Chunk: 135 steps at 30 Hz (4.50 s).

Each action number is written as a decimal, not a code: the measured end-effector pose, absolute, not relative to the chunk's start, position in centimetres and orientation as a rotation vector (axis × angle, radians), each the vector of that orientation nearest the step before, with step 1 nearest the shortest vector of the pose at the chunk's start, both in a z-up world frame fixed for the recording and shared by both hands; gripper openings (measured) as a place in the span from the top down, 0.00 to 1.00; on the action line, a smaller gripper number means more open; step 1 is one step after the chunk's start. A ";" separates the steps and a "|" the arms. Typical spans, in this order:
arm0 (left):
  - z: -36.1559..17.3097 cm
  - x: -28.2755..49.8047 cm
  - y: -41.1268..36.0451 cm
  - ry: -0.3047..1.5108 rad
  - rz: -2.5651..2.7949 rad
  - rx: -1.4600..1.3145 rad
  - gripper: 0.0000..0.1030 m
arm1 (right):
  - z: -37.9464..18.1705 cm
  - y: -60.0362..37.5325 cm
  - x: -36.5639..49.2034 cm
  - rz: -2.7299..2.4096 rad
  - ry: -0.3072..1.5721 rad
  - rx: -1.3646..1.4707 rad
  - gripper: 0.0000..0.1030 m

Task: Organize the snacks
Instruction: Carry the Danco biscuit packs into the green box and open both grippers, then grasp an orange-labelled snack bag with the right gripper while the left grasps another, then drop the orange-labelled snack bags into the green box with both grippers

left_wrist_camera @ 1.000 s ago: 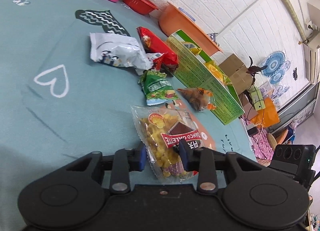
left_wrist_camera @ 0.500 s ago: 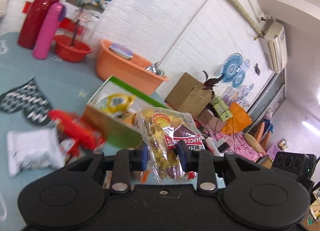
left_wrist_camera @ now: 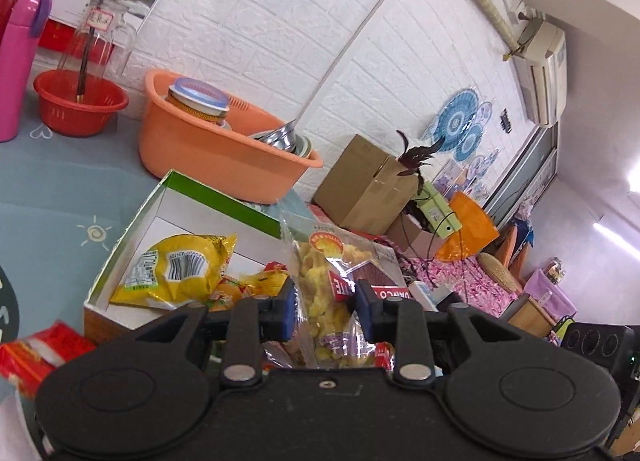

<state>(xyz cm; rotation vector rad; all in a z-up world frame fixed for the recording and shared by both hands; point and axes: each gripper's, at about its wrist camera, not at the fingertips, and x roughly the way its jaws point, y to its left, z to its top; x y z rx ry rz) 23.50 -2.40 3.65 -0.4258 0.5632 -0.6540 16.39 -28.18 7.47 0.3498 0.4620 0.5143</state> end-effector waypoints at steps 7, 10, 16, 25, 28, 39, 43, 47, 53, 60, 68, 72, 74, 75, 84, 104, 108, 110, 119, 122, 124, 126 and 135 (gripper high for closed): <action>1.3 26.9 -3.2 0.647 -0.611 -0.389 1.00 | 5.0 -28.0 18.5 0.468 0.535 0.340 0.52; 0.6 27.7 -3.6 0.659 -0.568 -0.341 0.95 | 4.1 -27.6 19.6 0.445 0.580 0.322 0.54; -0.3 29.7 -3.4 0.669 -0.507 -0.361 0.72 | 3.7 -27.1 21.2 0.402 0.579 0.315 0.53; 1.3 25.6 -3.1 0.570 -0.467 -0.311 0.00 | 4.2 -26.4 19.3 0.428 0.525 0.211 0.00; 2.6 23.6 -2.5 0.544 -0.474 -0.345 0.00 | 5.3 -26.7 17.5 0.410 0.482 0.200 0.00; 4.6 14.3 0.3 0.560 -0.430 -0.430 0.00 | 9.0 -27.6 9.9 0.446 0.372 0.210 0.00; 3.5 10.7 1.6 0.550 -0.369 -0.436 0.00 | 8.3 -26.8 8.7 0.483 0.409 0.166 0.00; 1.7 8.3 3.1 0.579 -0.337 -0.489 0.00 | 6.7 -25.4 8.7 0.514 0.485 0.113 0.00; -0.6 5.9 5.0 0.629 -0.301 -0.547 0.00 | 4.3 -22.7 10.6 0.539 0.570 0.014 0.00; -1.0 5.4 5.9 0.632 -0.315 -0.583 0.00 | 2.3 -20.7 13.8 0.521 0.605 -0.070 0.00; -2.3 6.4 3.4 0.690 -0.456 -0.585 0.00 | 2.0 -20.6 9.9 0.674 0.668 -0.087 0.16; -3.3 6.8 1.3 0.742 -0.515 -0.561 0.00 | 2.2 -20.5 6.4 0.711 0.656 -0.114 0.11; -3.9 6.9 0.7 0.765 -0.532 -0.565 0.04 | 2.2 -20.5 5.0 0.722 0.646 -0.121 0.08; -4.1 6.9 0.5 0.774 -0.535 -0.565 0.06 | 2.2 -20.5 4.5 0.716 0.643 -0.122 0.08; -4.5 7.0 0.2 0.787 -0.524 -0.565 0.33 | 2.1 -20.4 3.5 0.728 0.633 -0.113 0.01; 1.9 11.4 -5.3 0.621 -0.627 -0.415 0.66 | 5.7 -23.9 5.3 0.611 0.455 -0.071 0.53; 3.4 13.3 -7.5 0.581 -0.670 -0.372 0.66 | 7.0 -25.4 6.7 0.558 0.403 -0.070 0.53; 3.9 14.5 -8.4 0.568 -0.688 -0.363 0.66 | 7.4 -26.2 7.5 0.534 0.380 -0.068 0.53; 3.3 20.3 -11.9 0.584 -0.739 -0.378 0.65 | 7.4 -29.1 11.8 0.431 0.334 -0.046 0.54; 2.6 21.9 -12.8 0.595 -0.746 -0.374 0.65 | 6.8 -29.9 12.8 0.408 0.343 -0.038 0.54; 2.0 22.8 -13.2 0.608 -0.749 -0.371 0.65 | 6.4 -30.2 13.4 0.392 0.351 -0.034 0.54; 1.4 23.7 -13.8 0.632 -0.745 -0.344 0.51 | 5.7 -30.5 14.1 0.378 0.367 -0.021 0.54; 1.2 22.0 -11.9 0.616 -0.666 -0.369 0.00 | 4.1 -30.0 14.5 0.350 0.397 -0.050 0.00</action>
